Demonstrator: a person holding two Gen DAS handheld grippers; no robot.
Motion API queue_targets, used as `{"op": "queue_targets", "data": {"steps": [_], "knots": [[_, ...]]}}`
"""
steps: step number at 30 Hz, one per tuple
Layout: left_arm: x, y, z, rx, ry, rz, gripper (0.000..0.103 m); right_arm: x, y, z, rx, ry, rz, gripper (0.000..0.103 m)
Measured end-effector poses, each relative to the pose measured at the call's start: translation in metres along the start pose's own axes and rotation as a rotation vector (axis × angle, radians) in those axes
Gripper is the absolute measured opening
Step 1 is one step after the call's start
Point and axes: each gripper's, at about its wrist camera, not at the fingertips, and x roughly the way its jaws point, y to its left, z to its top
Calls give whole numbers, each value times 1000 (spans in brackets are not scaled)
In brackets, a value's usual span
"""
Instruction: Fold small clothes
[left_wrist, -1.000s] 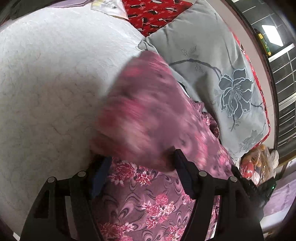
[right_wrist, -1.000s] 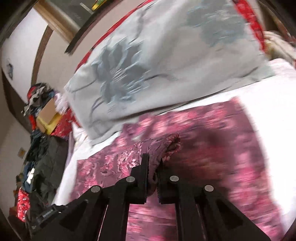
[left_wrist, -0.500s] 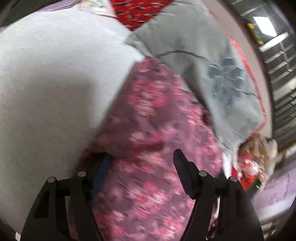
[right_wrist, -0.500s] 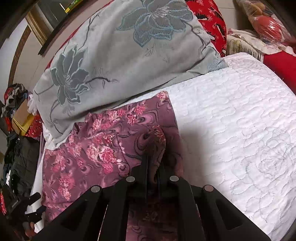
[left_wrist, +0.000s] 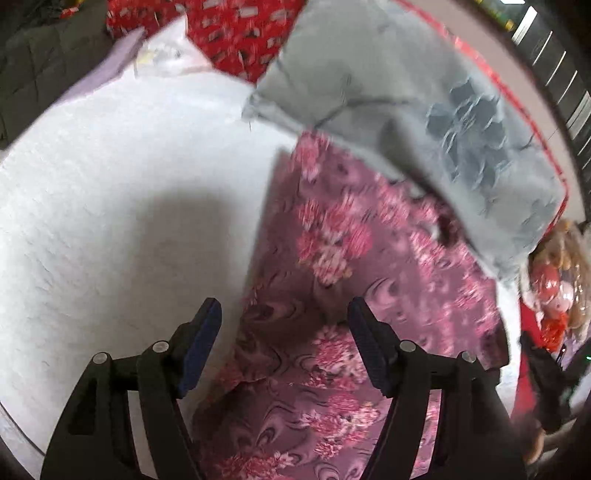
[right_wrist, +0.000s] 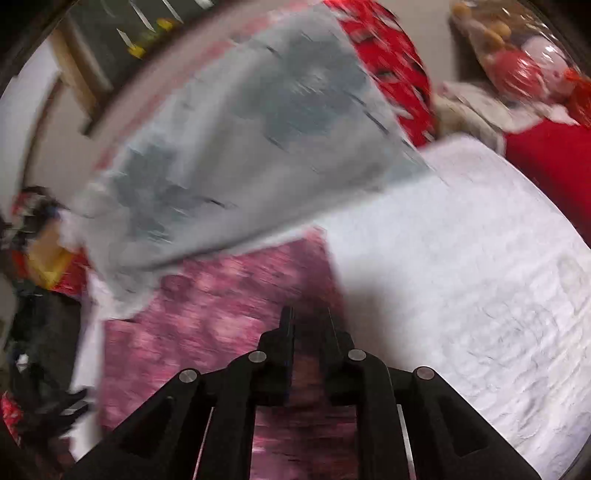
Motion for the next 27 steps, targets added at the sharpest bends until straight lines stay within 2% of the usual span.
{"op": "queue_targets", "data": {"steps": [1,2,3,4,5,7,9,11,12,13,14,15,18,22,25,27], "knots": [[9,-3,-5,14,25,21,70,10,4,-6,-22,47,3,24],[20,-6,-9,33,58,59,70,30,4,-15,-49,152,-20,26],[29,-12,-14,73,76,101,73,46,2,-23,-57,239,-42,26],[29,-18,-17,109,53,129,74,54,-1,-29,-61,276,-37,22],[24,-23,-19,143,50,149,74,45,-1,-28,-53,236,-24,21],[17,-22,-23,146,99,117,74,29,-3,-25,1,253,11,27],[5,-16,-34,137,115,95,74,12,-5,-31,2,265,51,26],[-1,-13,-50,160,140,119,74,3,-12,-48,-60,322,5,28],[-2,-11,-61,174,156,132,73,5,-19,-61,-72,395,-23,28],[-4,-12,-72,206,157,164,74,4,-23,-67,-75,411,-20,28],[-6,-13,-79,235,164,185,74,-11,-26,-70,-76,363,-1,27],[-11,-11,-89,251,188,180,74,-22,-28,-72,-64,373,-11,27],[-34,15,-103,178,270,84,73,-61,-38,-80,-27,398,6,29],[-72,58,-126,116,338,24,73,-126,-62,-110,-60,376,-8,47],[-93,80,-153,104,386,16,73,-165,-95,-143,-30,389,-32,50],[-99,90,-172,102,423,6,73,-169,-111,-157,14,402,-39,52]]}}
